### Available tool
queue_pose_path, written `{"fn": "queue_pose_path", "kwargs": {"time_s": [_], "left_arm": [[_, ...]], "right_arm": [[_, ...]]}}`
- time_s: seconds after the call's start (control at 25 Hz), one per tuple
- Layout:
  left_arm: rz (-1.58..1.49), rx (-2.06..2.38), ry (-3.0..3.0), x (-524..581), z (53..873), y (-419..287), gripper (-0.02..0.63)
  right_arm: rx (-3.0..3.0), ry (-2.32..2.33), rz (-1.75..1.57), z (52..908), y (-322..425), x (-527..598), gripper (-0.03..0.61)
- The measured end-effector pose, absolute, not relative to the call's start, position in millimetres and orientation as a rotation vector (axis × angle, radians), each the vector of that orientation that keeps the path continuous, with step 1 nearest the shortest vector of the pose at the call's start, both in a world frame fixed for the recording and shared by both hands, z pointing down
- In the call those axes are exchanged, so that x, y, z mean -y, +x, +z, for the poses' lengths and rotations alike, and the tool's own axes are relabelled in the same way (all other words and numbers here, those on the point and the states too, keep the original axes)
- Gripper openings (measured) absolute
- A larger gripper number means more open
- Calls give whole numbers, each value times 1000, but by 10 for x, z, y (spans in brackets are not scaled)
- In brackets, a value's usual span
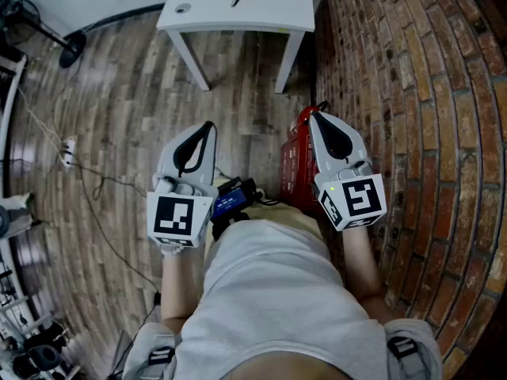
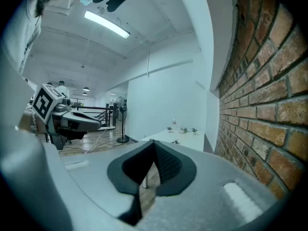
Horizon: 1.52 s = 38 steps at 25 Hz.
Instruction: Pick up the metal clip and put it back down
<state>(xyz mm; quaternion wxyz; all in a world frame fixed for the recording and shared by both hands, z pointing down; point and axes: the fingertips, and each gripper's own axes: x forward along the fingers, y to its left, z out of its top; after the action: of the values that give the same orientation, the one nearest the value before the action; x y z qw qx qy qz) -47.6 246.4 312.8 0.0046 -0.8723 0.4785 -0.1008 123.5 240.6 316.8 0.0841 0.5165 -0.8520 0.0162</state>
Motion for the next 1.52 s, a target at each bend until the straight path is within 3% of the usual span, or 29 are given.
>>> {"fn": "queue_pose_path", "kwargs": {"time_s": [0.92,1.0,1.16,1.52], "left_arm": [[-296,-1498,-2772,-2414,3149,-389,3],[-294,-1468,-2784,-2424,3140,-354,41],[-298,-1458,-2776,-2436,3120,-336,69],[-284,-1416,-2799,-2435,3074,-239,91]], "right_arm": [[2529,1510,33,3200,1201,-2359,2],[2541,1509,50,3195,1195,-2357,5],[2574,1489,101,3184,1174,-2362,111],[2607,1521,166,3165,1258,-2373,127]]}}
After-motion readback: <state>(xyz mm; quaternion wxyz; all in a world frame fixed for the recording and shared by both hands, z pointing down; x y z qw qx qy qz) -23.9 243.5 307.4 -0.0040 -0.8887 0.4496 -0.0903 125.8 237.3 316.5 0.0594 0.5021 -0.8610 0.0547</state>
